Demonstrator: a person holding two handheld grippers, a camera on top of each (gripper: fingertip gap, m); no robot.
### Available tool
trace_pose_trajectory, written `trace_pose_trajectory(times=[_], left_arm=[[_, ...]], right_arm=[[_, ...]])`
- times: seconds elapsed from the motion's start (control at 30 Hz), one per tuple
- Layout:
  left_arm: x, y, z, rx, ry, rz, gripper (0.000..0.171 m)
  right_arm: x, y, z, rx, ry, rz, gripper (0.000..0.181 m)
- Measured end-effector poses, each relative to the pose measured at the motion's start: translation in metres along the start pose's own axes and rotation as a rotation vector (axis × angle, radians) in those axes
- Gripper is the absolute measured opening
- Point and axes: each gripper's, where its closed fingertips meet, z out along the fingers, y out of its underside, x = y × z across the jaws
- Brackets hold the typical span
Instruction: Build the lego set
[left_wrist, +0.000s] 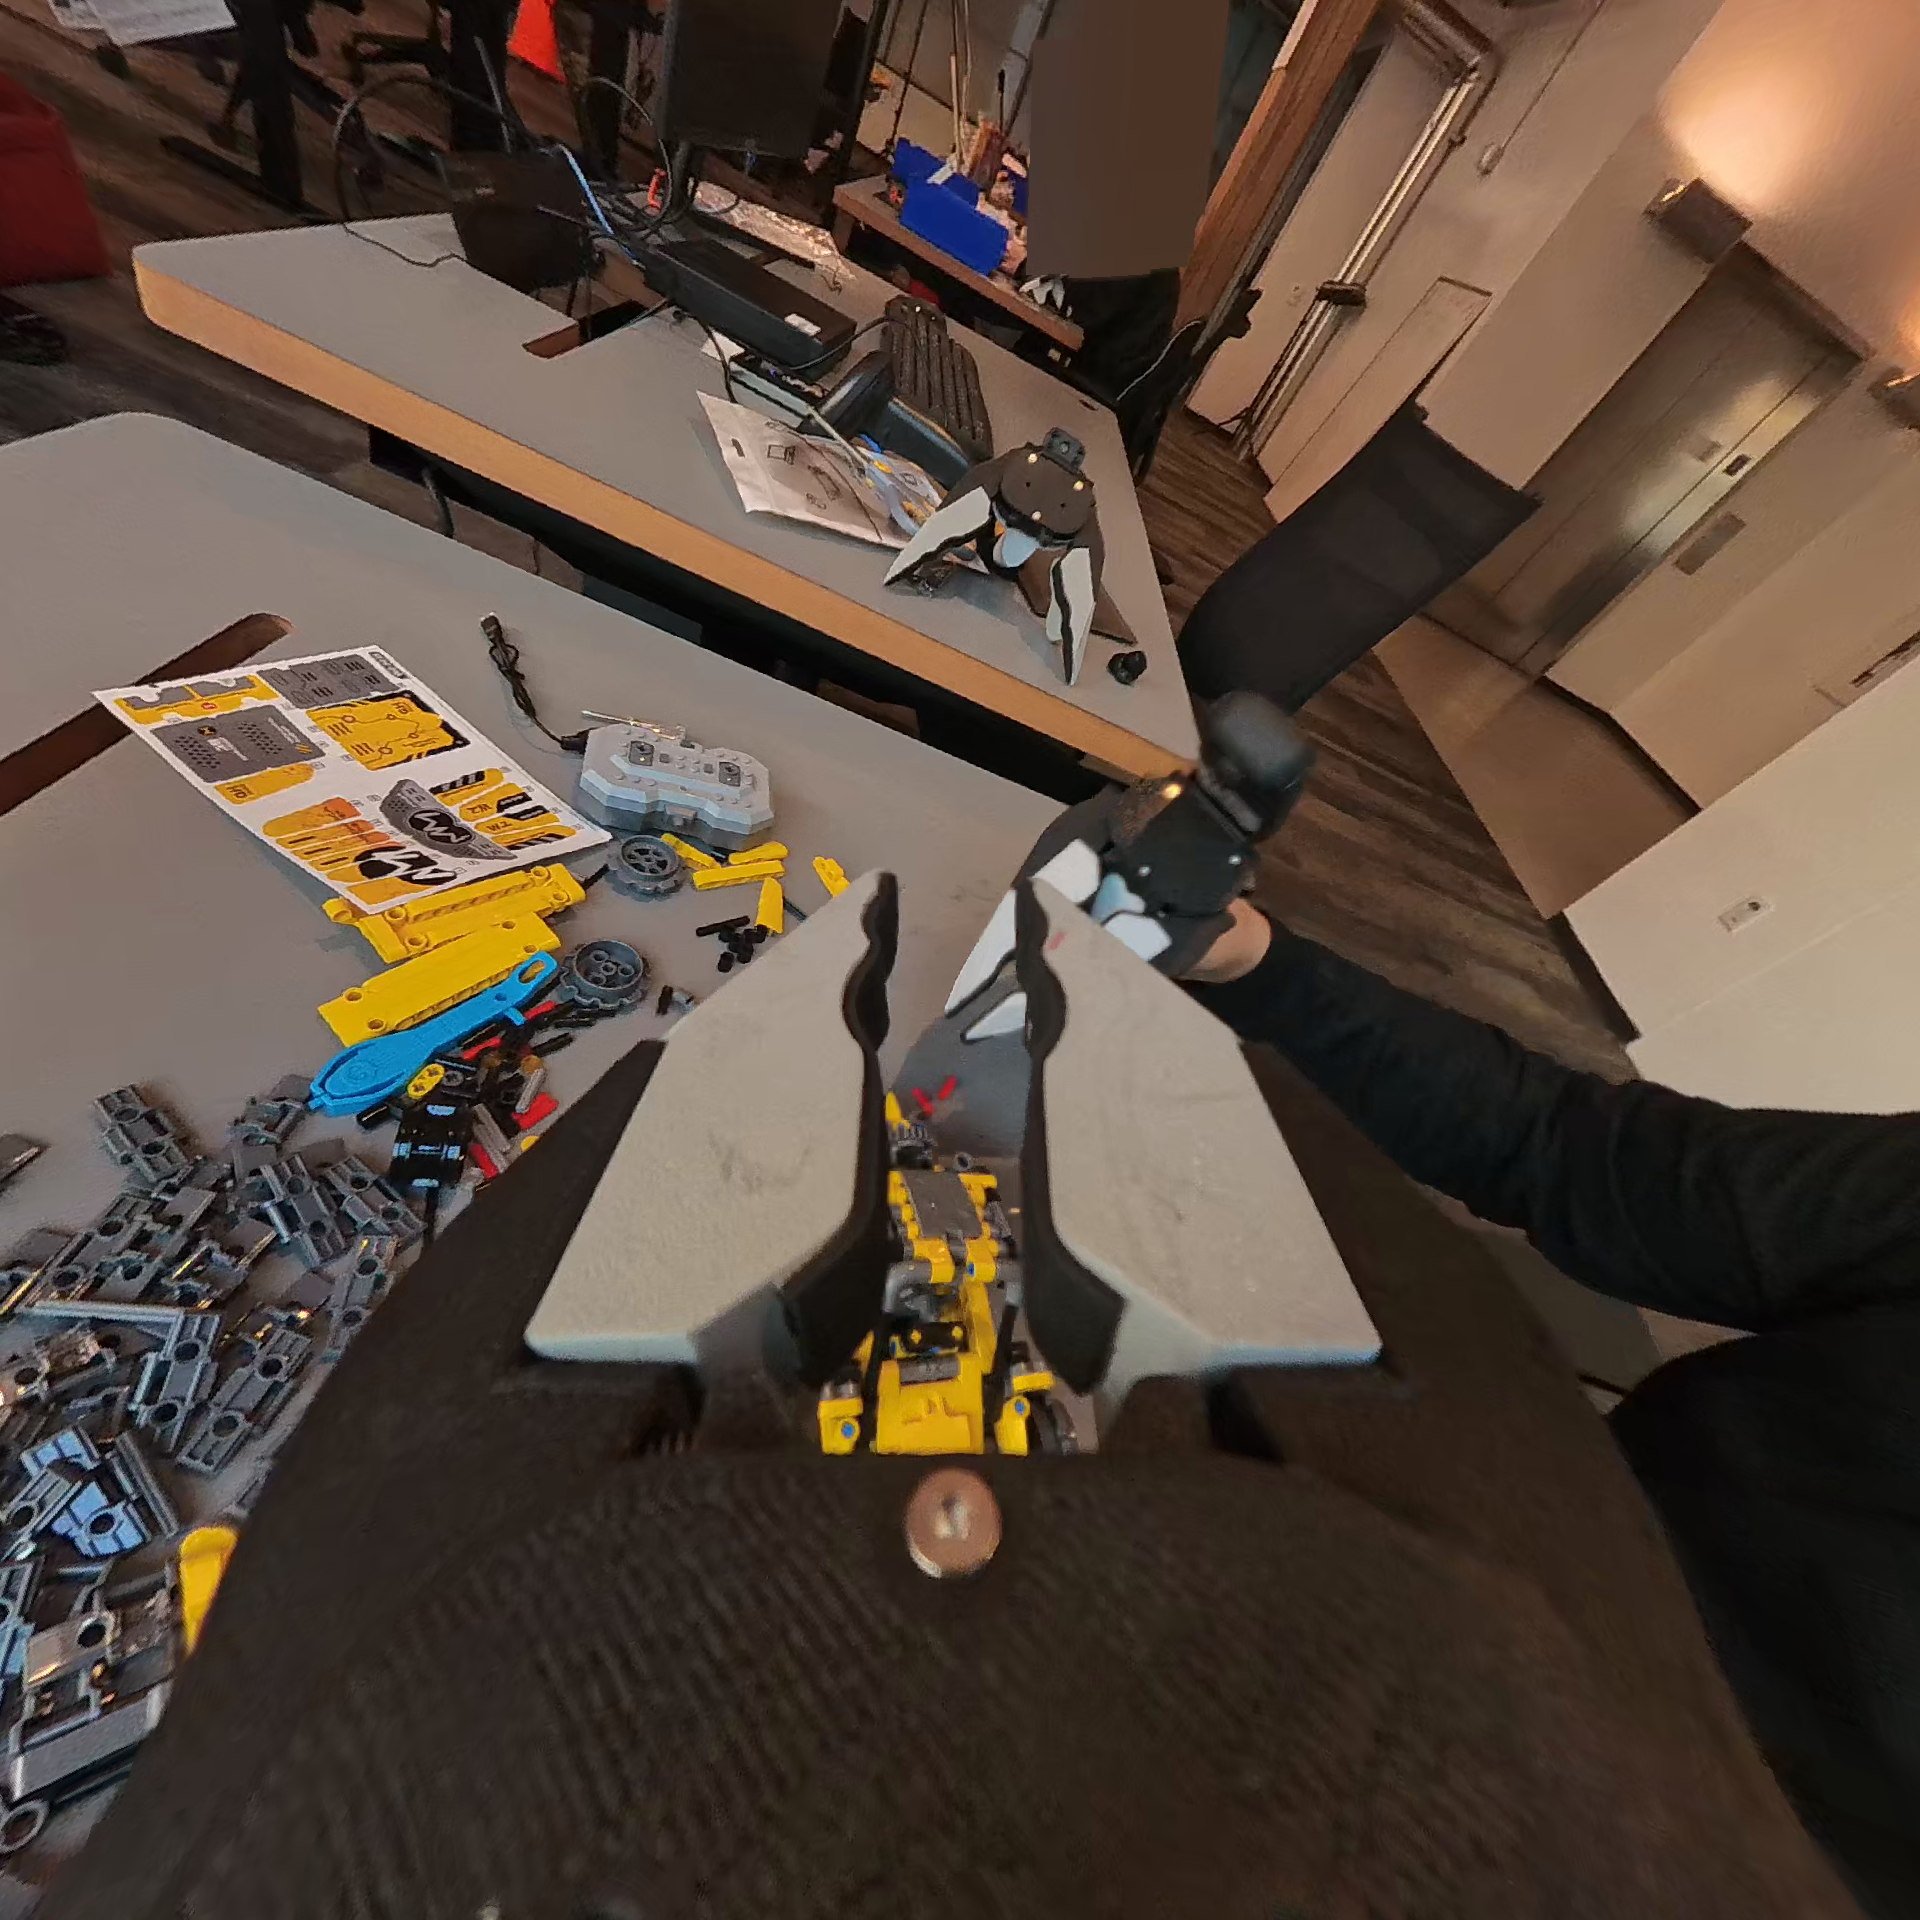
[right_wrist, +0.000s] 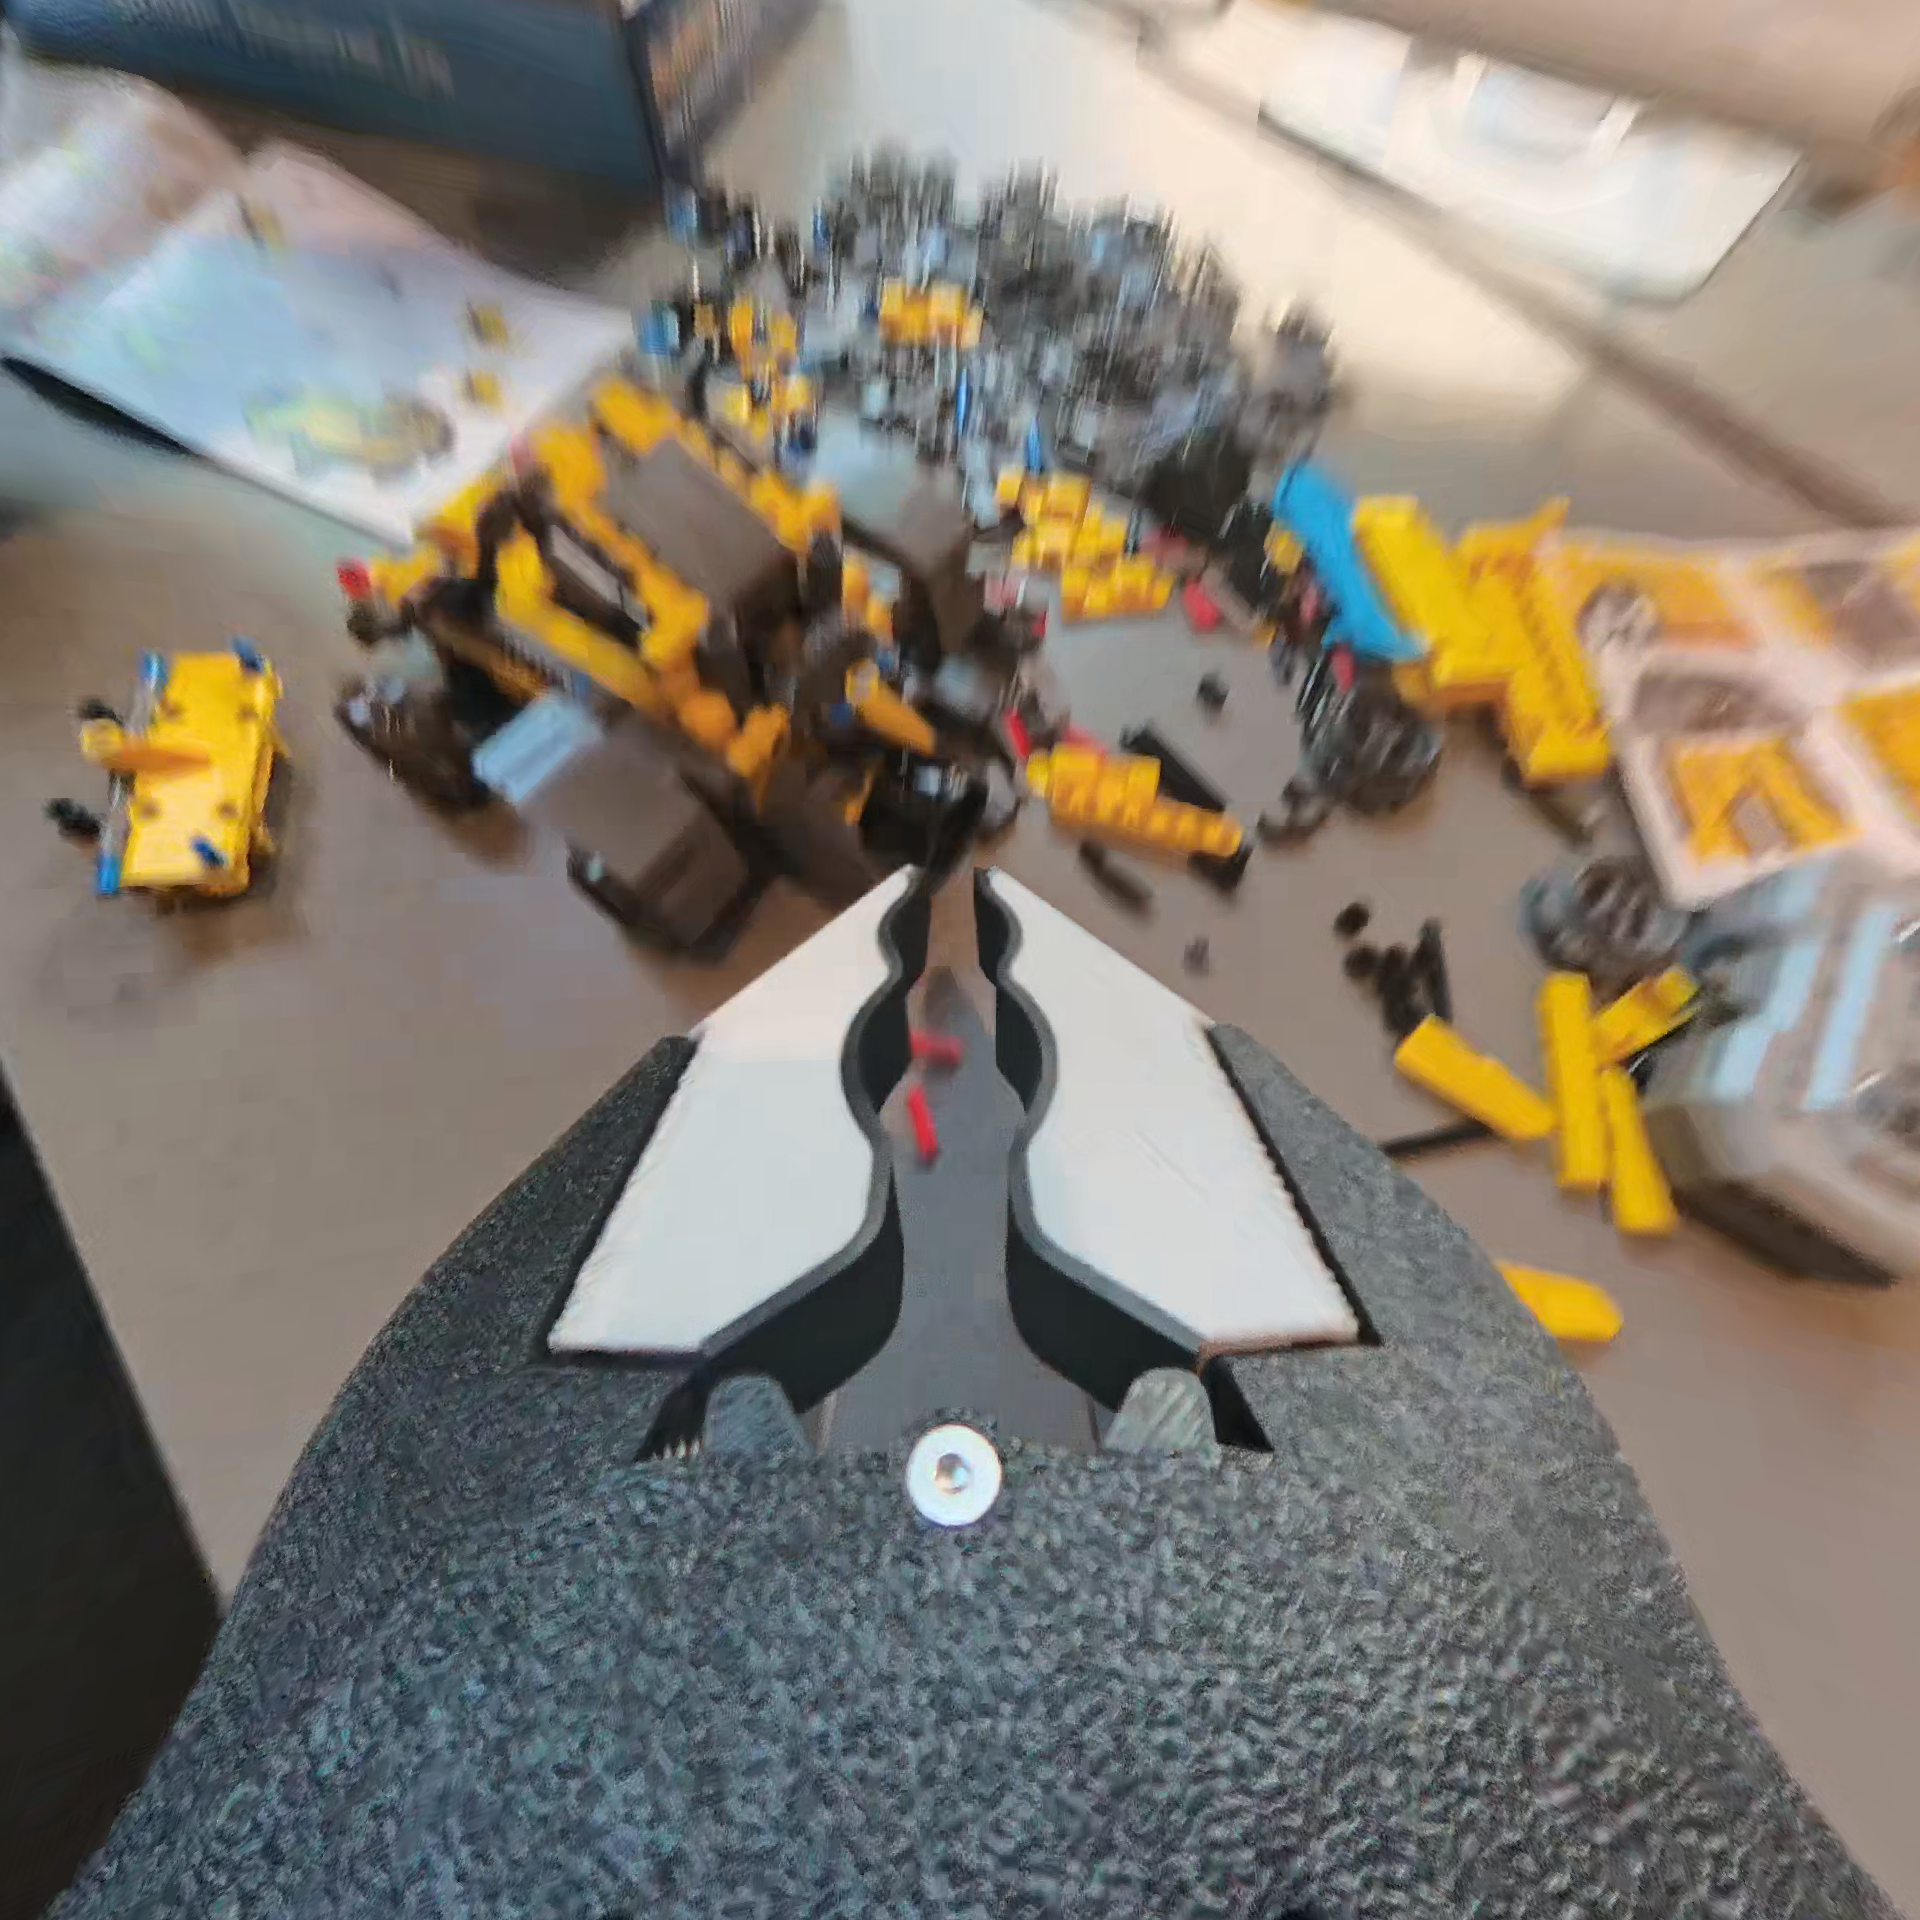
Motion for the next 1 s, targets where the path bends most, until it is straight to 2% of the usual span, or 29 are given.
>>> trace_pose_trajectory(times=[0.17, 0.27, 0.33, 0.43, 0.53, 0.7, 0.83, 0.9, 1.0], left_arm=[[-0.022, 0.013, 0.006, -0.09, -0.174, 0.027, 0.042], [-0.025, 0.023, 0.01, -0.161, -0.241, 0.073, 0.043], [-0.028, 0.027, 0.011, -0.201, -0.298, 0.106, 0.042], [-0.024, 0.024, 0.023, -0.203, -0.37, 0.132, 0.047], [-0.01, 0.022, 0.05, -0.202, -0.43, 0.193, 0.054], [0.022, 0.026, 0.094, -0.202, -0.444, 0.371, 0.047], [0.02, 0.036, 0.104, -0.252, -0.474, 0.413, 0.051], [0.018, 0.04, 0.105, -0.265, -0.468, 0.388, 0.057], [0.016, 0.043, 0.105, -0.285, -0.476, 0.383, 0.064]], right_arm=[[0.026, -0.101, -0.003, 0.428, 0.205, -0.019, 0.009], [0.045, -0.131, 0.012, 0.517, 0.248, 0.042, 0.017], [0.052, -0.142, 0.027, 0.534, 0.221, 0.064, 0.017], [0.063, -0.146, 0.045, 0.537, 0.227, 0.047, 0.018], [0.067, -0.138, 0.053, 0.511, 0.201, 0.023, 0.017], [0.077, -0.119, 0.052, 0.486, 0.192, 0.089, 0.02], [0.086, -0.117, 0.045, 0.524, 0.237, 0.132, 0.018], [0.087, -0.113, 0.049, 0.495, 0.242, 0.156, 0.013], [0.096, -0.103, 0.052, 0.418, 0.358, 0.104, 0.011]])
